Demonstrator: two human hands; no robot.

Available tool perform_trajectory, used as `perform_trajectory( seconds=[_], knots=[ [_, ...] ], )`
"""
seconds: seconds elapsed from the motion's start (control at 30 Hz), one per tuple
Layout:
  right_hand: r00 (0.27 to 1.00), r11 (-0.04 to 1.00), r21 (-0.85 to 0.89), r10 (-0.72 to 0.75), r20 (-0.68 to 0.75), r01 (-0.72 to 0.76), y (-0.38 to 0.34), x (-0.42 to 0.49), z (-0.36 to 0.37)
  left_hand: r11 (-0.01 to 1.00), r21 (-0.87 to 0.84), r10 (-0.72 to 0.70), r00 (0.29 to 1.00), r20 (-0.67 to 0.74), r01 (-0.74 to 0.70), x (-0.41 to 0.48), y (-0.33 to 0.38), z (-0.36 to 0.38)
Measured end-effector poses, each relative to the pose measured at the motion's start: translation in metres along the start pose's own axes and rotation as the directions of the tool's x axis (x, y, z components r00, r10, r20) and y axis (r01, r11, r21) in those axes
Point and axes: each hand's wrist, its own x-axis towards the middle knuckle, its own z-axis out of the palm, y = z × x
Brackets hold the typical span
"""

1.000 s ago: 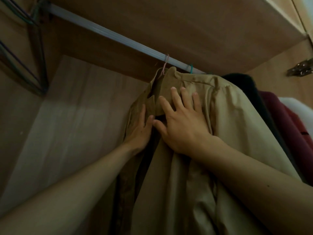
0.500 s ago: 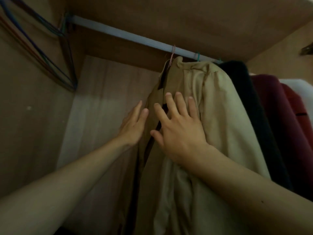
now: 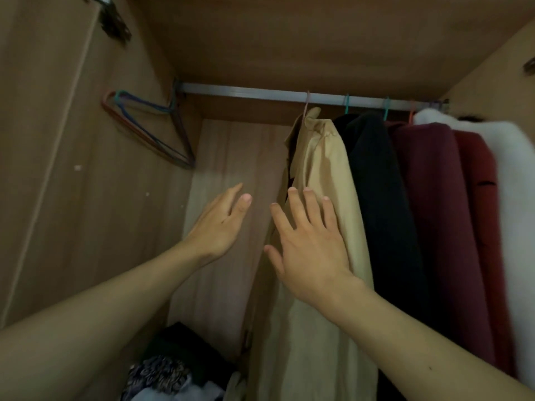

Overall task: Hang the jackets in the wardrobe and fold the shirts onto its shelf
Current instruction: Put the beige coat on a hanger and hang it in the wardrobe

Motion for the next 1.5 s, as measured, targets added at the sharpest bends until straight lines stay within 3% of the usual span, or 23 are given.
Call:
perform_trajectory(
  seconds=[0.2,0.4,0.53,0.63,0.77,1.17,1.37,1.5],
  knots=[
    [0.999,0.999,0.017,0.035,0.032,-0.035,-0.007,-0.029,-0.036,0.997,0.067,0.030,0.998,0.046,-0.033,-0.050,0.017,-0.028],
    [0.989,0.995,-0.029,0.095,0.111,-0.092,-0.024,-0.066,-0.070,0.999,0.015,0.029,0.995,0.100,-0.030,-0.105,0.023,-0.060],
    [0.968,0.981,-0.022,0.195,0.159,-0.194,-0.040,-0.098,-0.091,0.995,-0.102,0.005,0.987,0.164,0.012,-0.148,0.010,-0.066],
    [0.929,0.970,-0.020,0.239,0.282,-0.243,-0.053,-0.128,-0.108,0.982,-0.154,-0.065,0.963,0.261,0.108,-0.185,0.005,-0.060],
    [0.904,0.964,-0.067,0.264,0.335,-0.257,-0.055,-0.162,-0.141,0.968,-0.185,-0.106,0.942,0.319,0.172,-0.212,0.023,-0.062],
    [0.909,0.948,-0.019,0.310,0.278,-0.318,-0.029,-0.232,-0.268,0.995,-0.099,0.049,0.971,0.235,-0.026,-0.248,0.128,-0.120],
    [0.899,0.938,0.072,0.301,0.317,-0.339,-0.012,-0.292,-0.323,0.999,-0.032,0.045,0.952,0.304,-0.038,-0.318,0.194,-0.134],
    [0.872,0.915,0.144,0.297,0.389,-0.376,-0.011,-0.330,-0.348,0.995,-0.009,0.098,0.902,0.422,-0.104,-0.364,0.227,-0.136]
  ],
)
